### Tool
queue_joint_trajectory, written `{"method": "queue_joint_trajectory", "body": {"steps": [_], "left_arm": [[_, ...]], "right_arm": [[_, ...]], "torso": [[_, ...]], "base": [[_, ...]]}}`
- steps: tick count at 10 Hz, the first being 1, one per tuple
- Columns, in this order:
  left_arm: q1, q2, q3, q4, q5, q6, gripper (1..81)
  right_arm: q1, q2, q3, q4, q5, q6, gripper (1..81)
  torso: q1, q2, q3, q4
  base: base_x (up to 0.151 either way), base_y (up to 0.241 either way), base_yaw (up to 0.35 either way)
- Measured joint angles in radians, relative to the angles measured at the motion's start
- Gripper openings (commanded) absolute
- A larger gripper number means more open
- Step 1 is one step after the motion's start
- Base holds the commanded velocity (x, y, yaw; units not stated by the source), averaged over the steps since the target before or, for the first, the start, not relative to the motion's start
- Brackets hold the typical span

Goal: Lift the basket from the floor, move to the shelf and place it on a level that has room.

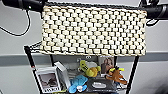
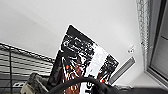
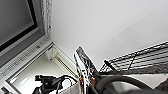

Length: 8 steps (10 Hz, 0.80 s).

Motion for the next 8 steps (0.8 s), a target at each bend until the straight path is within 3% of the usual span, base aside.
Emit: {"method": "queue_joint_trajectory", "body": {"steps": [5,8], "left_arm": [[0.011,0.124,-0.145,0.001,0.037,0.027,1.0],[-0.013,0.158,-0.166,0.012,0.036,0.048,1.0]], "right_arm": [[0.018,0.087,-0.171,-0.015,-0.113,0.000,1.0],[0.076,0.106,-0.238,-0.032,-0.119,-0.022,1.0]], "torso": [[0.000,0.000,0.000,0.000],[0.000,0.000,0.000,0.000]], "base": [[0.000,0.000,0.000],[0.000,0.000,0.000]]}}
